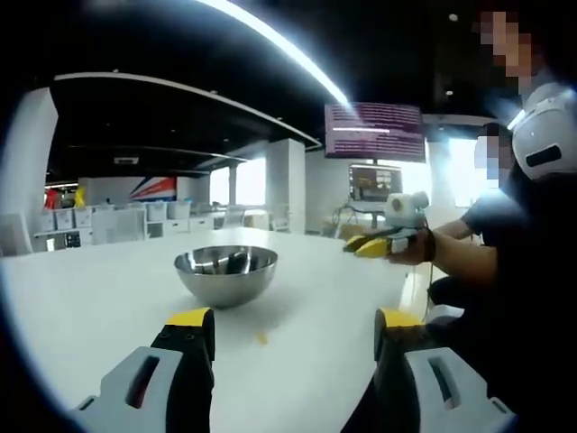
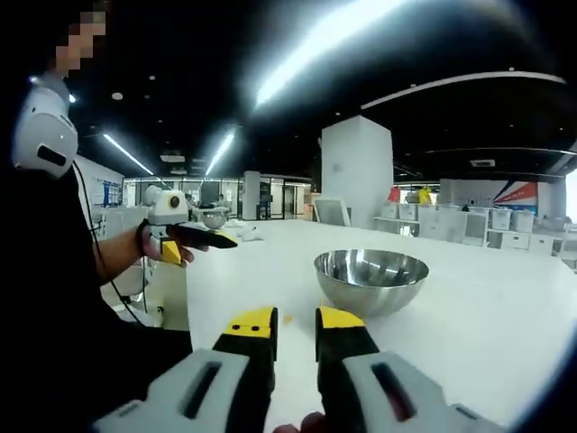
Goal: Pick up the QQ candy scattered on the table and place it into the stainless steel bowl on the table
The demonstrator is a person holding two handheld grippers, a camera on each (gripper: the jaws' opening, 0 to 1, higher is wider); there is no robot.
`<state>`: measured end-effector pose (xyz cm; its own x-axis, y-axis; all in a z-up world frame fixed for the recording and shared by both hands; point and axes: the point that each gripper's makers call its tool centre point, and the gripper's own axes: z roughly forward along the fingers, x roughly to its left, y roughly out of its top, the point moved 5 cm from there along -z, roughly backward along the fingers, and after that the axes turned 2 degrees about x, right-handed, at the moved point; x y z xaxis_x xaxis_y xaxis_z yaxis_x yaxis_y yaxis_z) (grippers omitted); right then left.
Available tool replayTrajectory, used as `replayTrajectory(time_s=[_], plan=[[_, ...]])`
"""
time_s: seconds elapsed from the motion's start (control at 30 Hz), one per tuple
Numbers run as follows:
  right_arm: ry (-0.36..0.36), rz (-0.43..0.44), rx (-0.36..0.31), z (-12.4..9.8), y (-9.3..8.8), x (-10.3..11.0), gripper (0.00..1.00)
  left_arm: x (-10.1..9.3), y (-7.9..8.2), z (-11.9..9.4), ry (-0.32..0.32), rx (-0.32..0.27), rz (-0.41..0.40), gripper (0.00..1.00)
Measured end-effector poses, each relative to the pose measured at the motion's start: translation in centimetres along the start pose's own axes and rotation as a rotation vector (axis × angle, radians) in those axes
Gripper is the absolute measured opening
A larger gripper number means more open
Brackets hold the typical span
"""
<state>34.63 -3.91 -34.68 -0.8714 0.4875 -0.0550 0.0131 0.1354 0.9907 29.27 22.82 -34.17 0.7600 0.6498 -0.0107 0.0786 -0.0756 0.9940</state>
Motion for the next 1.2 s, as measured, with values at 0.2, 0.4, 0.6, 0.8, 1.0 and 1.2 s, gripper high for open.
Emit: replayTrajectory(time_s=[0.2, 0.4, 0.6, 0.8, 1.0, 1.2], plan=[[0.011, -0.027, 0.058, 1.5, -1.0, 0.6, 0.18, 0.3, 0.1, -0.3, 0.004, -0.004, 0.002, 0.72], [0.050, -0.028, 0.107, 4.0, -2.4, 1.2, 0.19, 0.4, 0.0, -0.5, 0.003, 0.001, 0.003, 0.72], [0.104, -0.045, 0.166, 7.8, -3.9, 2.0, 0.19, 0.5, 0.1, -0.6, 0.006, -0.003, 0.001, 0.72], [0.140, -0.051, 0.203, 11.9, -5.2, 2.1, 0.19, 0.3, 0.0, -0.7, 0.003, 0.000, 0.002, 0.72], [0.159, -0.047, 0.234, 14.4, -6.1, 2.2, 0.18, 0.4, -0.1, -1.5, 0.021, -0.005, -0.002, 0.71], [0.168, -0.049, 0.255, 15.9, -6.7, 2.2, 0.18, 0.6, -0.3, -2.0, 0.034, -0.006, -0.009, 0.71]])
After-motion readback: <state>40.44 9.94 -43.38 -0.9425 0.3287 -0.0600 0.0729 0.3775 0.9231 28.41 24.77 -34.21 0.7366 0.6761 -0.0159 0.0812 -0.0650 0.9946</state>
